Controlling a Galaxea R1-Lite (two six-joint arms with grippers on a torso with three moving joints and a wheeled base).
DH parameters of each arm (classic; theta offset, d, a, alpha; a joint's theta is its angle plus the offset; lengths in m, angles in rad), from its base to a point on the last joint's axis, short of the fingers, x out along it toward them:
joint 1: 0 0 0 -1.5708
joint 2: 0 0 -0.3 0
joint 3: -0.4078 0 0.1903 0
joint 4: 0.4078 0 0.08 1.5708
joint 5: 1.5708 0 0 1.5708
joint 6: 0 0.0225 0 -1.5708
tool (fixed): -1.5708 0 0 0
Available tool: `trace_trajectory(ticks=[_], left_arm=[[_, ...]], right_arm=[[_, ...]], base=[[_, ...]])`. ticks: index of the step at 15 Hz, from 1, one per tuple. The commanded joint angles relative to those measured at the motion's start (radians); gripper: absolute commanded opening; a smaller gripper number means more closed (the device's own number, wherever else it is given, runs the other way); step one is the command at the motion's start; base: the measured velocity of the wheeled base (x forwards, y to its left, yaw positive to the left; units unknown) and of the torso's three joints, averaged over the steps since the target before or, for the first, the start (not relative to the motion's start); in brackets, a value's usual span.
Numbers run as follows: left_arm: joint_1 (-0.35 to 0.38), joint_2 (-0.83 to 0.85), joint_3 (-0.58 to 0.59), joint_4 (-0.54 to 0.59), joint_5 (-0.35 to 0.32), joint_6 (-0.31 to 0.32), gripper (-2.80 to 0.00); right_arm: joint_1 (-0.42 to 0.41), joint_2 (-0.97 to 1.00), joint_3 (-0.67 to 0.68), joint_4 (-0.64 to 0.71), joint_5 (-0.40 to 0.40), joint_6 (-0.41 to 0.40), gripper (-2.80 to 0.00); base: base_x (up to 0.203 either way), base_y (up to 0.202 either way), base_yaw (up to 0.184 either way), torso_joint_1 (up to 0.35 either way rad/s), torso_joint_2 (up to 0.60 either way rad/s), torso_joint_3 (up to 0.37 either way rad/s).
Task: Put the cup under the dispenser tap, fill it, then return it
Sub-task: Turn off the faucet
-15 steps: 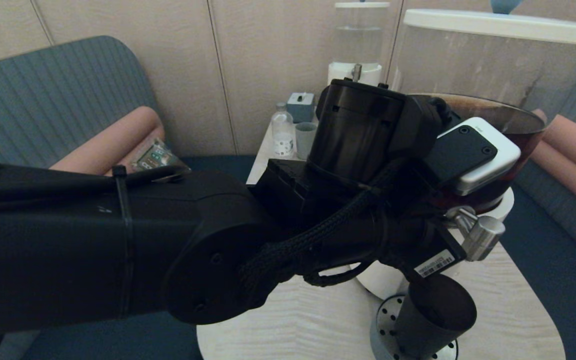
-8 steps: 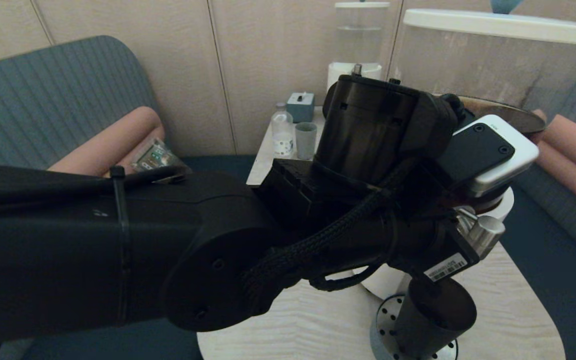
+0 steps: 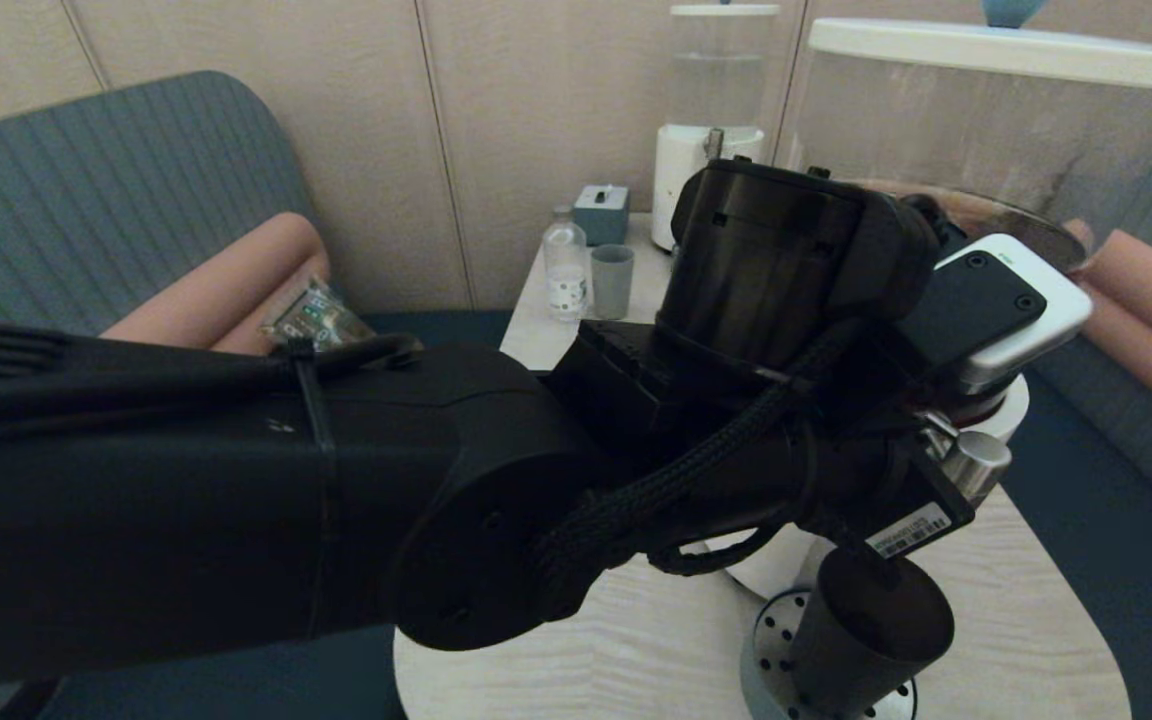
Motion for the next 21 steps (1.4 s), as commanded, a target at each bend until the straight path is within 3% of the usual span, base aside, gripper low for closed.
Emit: trace_trajectory(ticks=[1,11,14,21], left_arm=[[0.000,0.015,-0.010,-0.003,0.000,0.002,-2.80],[0.000,0.021,-0.042,-0.008,0.000,0.003,-2.80],[0.000,0.022,-0.028,-0.054,0.001,0.004,-2.80],[0.002,-0.020,0.027,-0.041,0.063,0.001,-2.80]], right_arm=[[0.000,0.001,0.003,0.000,0.000,-0.001,-2.80],[0.000,0.001,0.003,0.000,0.000,-0.001,-2.80],[0.000,0.001,0.003,0.000,0.000,-0.001,-2.80],[0.000,0.001,0.003,0.000,0.000,-0.001,-2.80]], base=[[0.000,0.000,0.000,0.000,0.00,0.000],[0.000,0.000,0.000,0.000,0.00,0.000],[0.000,0.000,0.000,0.000,0.00,0.000],[0.000,0.000,0.000,0.000,0.00,0.000]])
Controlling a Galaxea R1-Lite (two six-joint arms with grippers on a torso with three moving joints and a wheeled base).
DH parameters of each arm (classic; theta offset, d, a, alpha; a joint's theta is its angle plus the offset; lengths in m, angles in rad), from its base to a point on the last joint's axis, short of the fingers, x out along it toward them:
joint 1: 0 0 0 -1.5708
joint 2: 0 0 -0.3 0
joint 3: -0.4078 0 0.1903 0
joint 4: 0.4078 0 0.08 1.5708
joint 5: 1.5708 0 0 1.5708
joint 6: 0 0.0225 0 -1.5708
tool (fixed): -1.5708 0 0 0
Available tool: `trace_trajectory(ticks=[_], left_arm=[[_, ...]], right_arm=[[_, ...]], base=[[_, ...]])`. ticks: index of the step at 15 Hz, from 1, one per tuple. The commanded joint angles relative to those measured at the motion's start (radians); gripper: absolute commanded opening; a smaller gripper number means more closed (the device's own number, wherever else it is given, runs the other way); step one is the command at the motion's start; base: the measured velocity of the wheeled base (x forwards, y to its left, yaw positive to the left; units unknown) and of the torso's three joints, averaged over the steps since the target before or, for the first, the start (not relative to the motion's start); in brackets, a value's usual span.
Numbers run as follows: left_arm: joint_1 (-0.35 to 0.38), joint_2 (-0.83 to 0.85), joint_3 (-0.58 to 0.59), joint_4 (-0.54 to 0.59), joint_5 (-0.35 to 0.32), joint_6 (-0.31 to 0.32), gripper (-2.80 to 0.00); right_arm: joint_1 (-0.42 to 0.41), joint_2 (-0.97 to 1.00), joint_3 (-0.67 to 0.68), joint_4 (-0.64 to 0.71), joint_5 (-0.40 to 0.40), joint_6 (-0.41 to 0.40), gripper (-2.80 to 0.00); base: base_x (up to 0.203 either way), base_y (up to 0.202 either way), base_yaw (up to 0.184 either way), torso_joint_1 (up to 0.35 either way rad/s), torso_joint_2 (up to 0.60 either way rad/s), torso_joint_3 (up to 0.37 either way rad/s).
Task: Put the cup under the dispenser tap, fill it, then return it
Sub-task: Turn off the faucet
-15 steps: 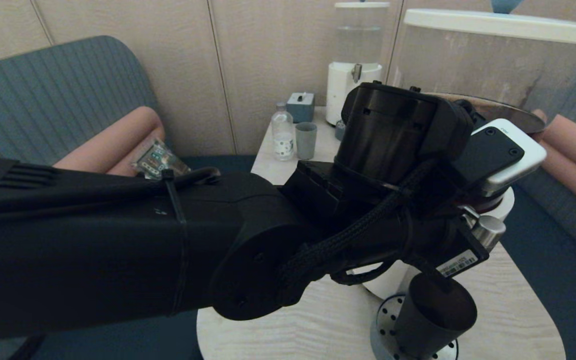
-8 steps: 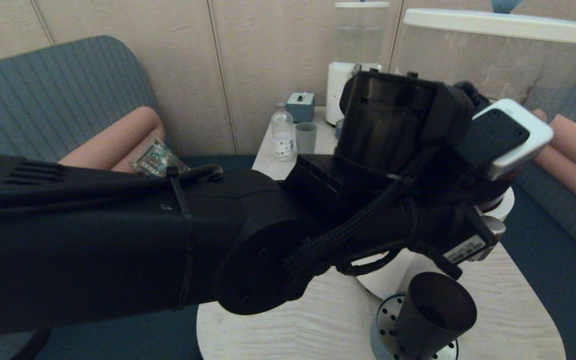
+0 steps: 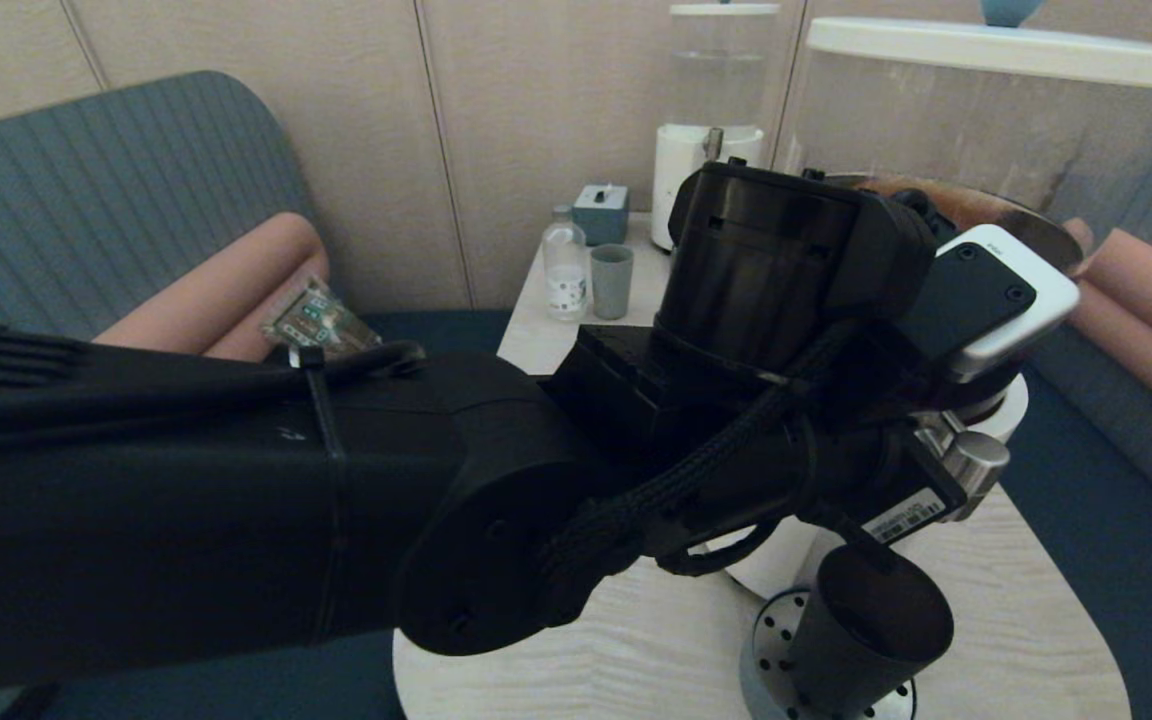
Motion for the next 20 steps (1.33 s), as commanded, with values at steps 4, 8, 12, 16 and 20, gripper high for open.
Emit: trace_trajectory(ticks=[4,8,12,16,20], left_arm=[[0.045,-0.095,0.043,0.035,0.117,-0.107,-2.80],[0.096,-0.273,0.088,0.202,0.122,-0.275,-2.80],[0.131,-0.522,0.316,0.282,-0.009,-0.364,-2.80],[0.165,-0.674,0.537,0.230,-0.111,-0.367,-2.80],[0.170,-0.690,0.672,0.039,-0.136,-0.364,-2.80]], right_arm=[[0.000,0.001,0.003,0.000,0.000,-0.001,-2.80],[0.000,0.001,0.003,0.000,0.000,-0.001,-2.80],[0.000,0.001,0.003,0.000,0.000,-0.001,-2.80],[0.000,0.001,0.003,0.000,0.000,-0.001,-2.80],[0.000,0.001,0.002,0.000,0.000,-0.001,-2.80]], base=[[0.000,0.000,0.000,0.000,0.00,0.000],[0.000,0.000,0.000,0.000,0.00,0.000],[0.000,0.000,0.000,0.000,0.00,0.000],[0.000,0.000,0.000,0.000,0.00,0.000],[0.000,0.000,0.000,0.000,0.00,0.000]])
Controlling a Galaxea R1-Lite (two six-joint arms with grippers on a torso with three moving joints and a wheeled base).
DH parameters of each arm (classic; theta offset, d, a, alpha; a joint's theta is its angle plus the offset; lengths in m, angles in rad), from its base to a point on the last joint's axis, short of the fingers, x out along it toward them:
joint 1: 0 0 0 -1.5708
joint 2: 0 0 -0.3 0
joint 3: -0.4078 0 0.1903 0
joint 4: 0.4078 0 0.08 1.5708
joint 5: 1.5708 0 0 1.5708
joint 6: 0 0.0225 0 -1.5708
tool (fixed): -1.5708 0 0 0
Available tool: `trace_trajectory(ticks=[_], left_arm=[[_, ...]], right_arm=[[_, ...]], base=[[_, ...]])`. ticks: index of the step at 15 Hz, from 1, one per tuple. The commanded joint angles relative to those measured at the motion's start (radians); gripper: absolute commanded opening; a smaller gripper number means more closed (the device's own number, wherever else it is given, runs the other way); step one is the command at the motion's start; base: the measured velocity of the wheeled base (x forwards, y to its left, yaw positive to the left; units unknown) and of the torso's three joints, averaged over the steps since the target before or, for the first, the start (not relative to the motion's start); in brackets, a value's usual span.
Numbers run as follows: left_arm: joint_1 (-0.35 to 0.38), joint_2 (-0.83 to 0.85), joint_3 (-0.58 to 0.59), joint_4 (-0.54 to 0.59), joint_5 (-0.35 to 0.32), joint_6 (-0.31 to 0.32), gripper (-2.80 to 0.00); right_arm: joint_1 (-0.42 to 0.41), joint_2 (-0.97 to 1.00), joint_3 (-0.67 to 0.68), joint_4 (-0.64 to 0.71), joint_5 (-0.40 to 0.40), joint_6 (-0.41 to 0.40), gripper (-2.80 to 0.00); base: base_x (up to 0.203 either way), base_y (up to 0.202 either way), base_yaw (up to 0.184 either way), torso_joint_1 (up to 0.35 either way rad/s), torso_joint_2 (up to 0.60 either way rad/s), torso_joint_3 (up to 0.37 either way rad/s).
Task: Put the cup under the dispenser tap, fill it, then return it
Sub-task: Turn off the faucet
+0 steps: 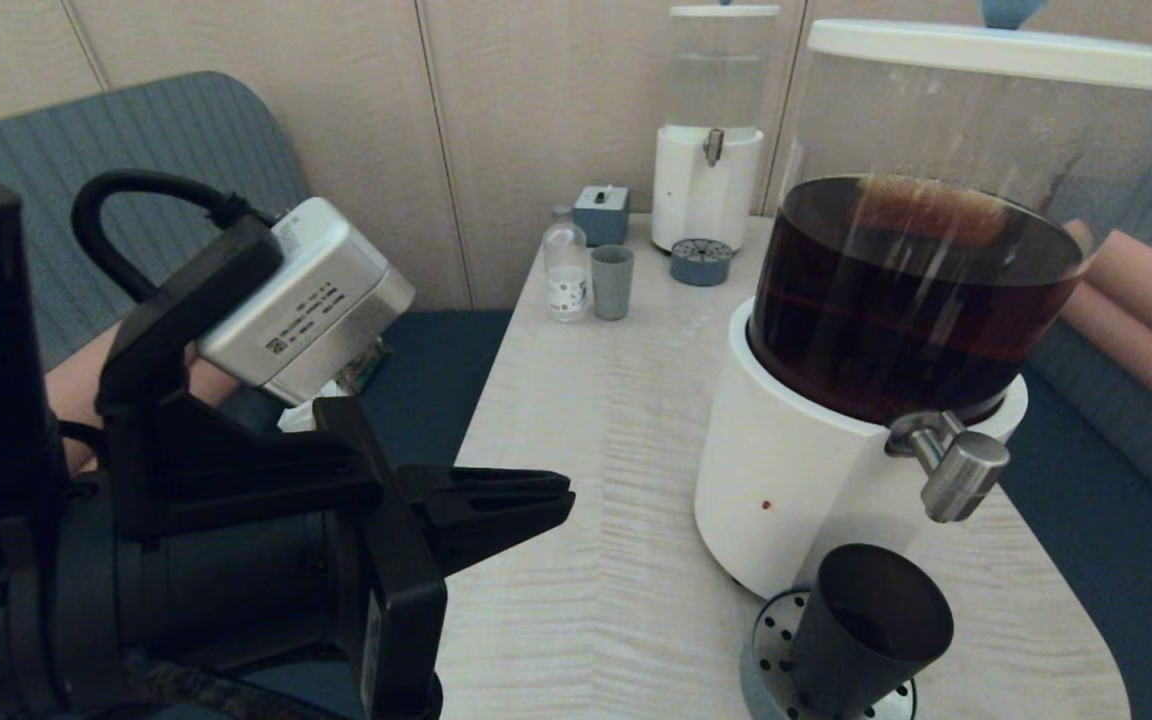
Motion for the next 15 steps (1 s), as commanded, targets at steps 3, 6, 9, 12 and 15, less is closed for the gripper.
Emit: trace_trajectory(ticks=[3,6,9,12,15], left_arm=[[0.000,0.027,0.075,-0.191,-0.004,-0.002,-2.80],[0.000,0.089,0.136,-0.310,-0.021,-0.011,-2.80],[0.000,0.151,0.185,-0.415,-0.030,-0.020,-2.80],[0.000,0.193,0.240,-0.525,-0.033,-0.032,-2.80],[-0.001,0.212,0.299,-0.612,-0.035,-0.041,-2.80]], right_arm=[[0.000,0.001,0.003,0.000,0.000,-0.001,-2.80],[0.000,0.001,0.003,0.000,0.000,-0.001,-2.80],[0.000,0.001,0.003,0.000,0.000,-0.001,-2.80],[0.000,0.001,0.003,0.000,0.000,-0.001,-2.80],[0.000,0.001,0.003,0.000,0.000,-0.001,-2.80]], base=[[0.000,0.000,0.000,0.000,0.00,0.000],[0.000,0.000,0.000,0.000,0.00,0.000],[0.000,0.000,0.000,0.000,0.00,0.000],[0.000,0.000,0.000,0.000,0.00,0.000],[0.000,0.000,0.000,0.000,0.00,0.000]])
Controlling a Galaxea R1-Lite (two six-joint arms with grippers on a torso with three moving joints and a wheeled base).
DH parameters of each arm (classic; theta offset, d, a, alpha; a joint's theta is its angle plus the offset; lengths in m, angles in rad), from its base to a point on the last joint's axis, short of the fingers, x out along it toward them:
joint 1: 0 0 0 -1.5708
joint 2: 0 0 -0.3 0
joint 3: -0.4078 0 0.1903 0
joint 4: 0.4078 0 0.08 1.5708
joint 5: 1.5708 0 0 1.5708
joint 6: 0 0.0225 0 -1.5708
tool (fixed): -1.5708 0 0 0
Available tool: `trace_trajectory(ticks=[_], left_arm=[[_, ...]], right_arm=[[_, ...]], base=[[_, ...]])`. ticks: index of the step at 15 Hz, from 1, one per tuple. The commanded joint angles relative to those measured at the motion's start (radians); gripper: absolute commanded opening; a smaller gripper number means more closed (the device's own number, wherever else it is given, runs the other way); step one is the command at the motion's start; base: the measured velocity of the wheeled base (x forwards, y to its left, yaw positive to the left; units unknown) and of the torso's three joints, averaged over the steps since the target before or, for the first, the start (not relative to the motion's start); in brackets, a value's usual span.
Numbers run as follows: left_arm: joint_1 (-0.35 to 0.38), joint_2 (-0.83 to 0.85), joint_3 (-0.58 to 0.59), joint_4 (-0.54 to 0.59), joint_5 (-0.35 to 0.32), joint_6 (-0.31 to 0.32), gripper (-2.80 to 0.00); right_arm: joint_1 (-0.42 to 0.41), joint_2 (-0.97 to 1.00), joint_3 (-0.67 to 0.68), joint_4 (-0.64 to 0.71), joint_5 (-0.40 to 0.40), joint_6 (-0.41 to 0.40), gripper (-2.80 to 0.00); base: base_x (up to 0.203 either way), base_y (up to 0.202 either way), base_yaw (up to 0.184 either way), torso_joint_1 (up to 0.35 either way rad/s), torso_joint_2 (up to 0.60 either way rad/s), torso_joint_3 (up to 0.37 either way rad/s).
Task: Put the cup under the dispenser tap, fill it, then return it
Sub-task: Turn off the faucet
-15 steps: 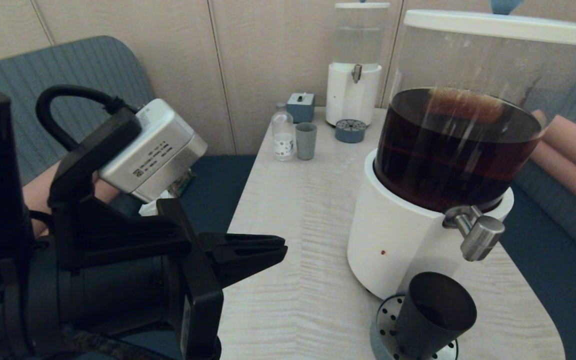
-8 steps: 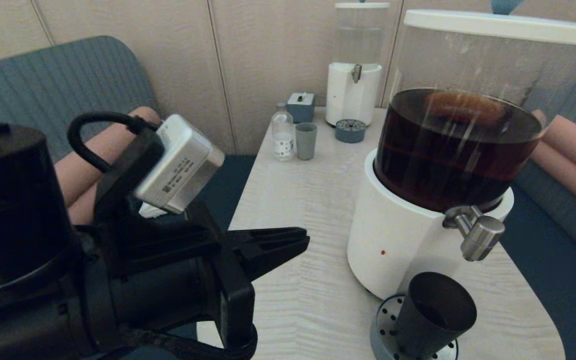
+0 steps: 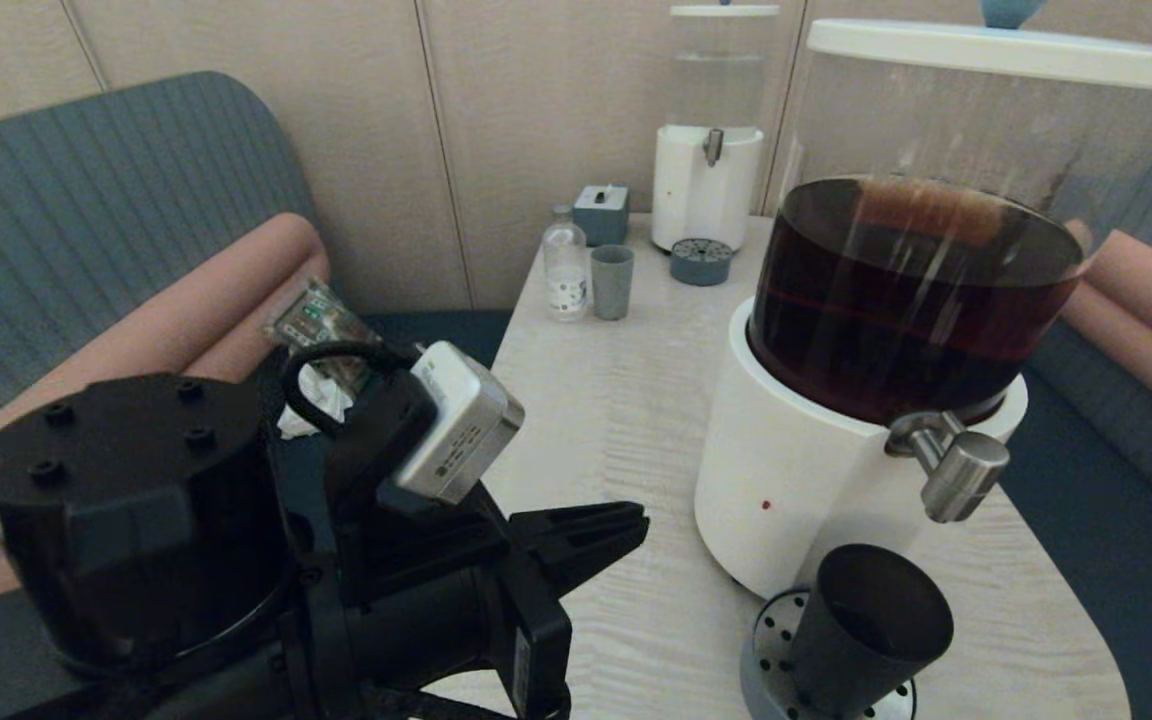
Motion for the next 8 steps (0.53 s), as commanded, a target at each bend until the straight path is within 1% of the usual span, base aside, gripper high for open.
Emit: trace_trajectory(ticks=[1,3,5,6,8], left_arm=[[-0.001,0.022,0.031,-0.029,-0.007,0.001,-2.80],[-0.005,0.026,0.067,-0.066,-0.020,0.001,-2.80],[-0.008,0.034,0.123,-0.135,-0.083,0.003,-2.80],[-0.008,0.044,0.144,-0.167,-0.097,0.004,0.00],[-0.011,0.063,0.174,-0.225,-0.116,0.002,0.00]], right_arm=[[0.000,0.001,0.003,-0.001,0.000,-0.001,-2.80],[0.000,0.001,0.003,-0.001,0.000,-0.001,-2.80],[0.000,0.001,0.002,-0.001,0.000,-0.001,-2.80],[0.000,0.001,0.003,-0.001,0.000,-0.001,-2.80],[0.000,0.001,0.002,-0.001,0.000,-0.001,-2.80]], base=[[0.000,0.000,0.000,0.000,0.00,0.000],[0.000,0.000,0.000,0.000,0.00,0.000],[0.000,0.000,0.000,0.000,0.00,0.000],[0.000,0.000,0.000,0.000,0.00,0.000],[0.000,0.000,0.000,0.000,0.00,0.000]])
